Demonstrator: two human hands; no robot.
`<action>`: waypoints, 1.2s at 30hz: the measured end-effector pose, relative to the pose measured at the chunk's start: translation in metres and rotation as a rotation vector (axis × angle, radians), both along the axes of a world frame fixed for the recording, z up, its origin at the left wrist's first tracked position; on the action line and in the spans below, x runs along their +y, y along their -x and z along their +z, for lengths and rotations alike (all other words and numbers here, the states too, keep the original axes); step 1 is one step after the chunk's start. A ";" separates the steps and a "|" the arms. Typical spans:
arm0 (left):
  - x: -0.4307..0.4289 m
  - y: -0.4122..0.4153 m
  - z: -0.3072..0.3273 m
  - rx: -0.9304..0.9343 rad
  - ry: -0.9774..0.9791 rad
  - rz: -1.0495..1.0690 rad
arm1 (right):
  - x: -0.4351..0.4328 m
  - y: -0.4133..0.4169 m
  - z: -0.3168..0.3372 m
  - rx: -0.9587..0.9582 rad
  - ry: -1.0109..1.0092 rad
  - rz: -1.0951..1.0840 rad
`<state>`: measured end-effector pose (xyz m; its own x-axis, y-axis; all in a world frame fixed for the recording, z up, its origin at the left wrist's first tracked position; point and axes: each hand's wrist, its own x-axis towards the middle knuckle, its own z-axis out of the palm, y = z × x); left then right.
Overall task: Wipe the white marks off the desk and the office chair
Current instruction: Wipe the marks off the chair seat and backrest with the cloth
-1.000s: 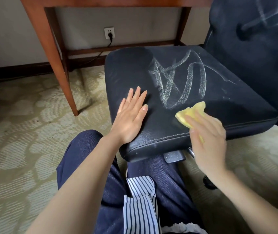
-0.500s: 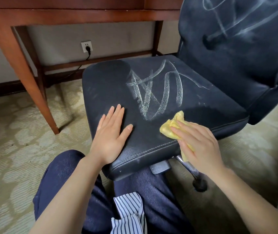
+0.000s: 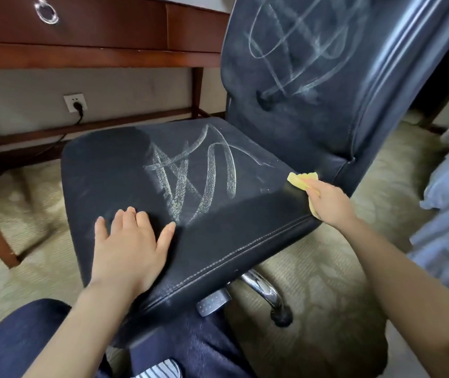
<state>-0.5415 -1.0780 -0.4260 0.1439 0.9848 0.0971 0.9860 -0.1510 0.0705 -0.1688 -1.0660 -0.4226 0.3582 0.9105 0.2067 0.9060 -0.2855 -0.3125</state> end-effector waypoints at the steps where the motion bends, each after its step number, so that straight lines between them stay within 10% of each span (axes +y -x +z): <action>1: -0.001 -0.005 -0.001 -0.012 -0.006 0.023 | 0.006 0.000 0.001 0.003 0.039 -0.058; 8: 0.000 -0.009 -0.021 -0.351 -0.233 0.072 | 0.032 0.044 -0.002 -0.047 0.073 -0.256; 22: -0.001 0.001 -0.022 -0.499 -0.208 0.075 | -0.056 0.201 -0.008 -0.097 -0.192 0.443; 29: -0.001 0.002 -0.024 -0.523 -0.194 0.073 | -0.071 0.166 -0.016 -0.194 -0.202 0.652; 36: -0.001 0.002 -0.023 -0.511 -0.195 0.063 | -0.057 0.089 -0.014 -0.123 -0.110 0.387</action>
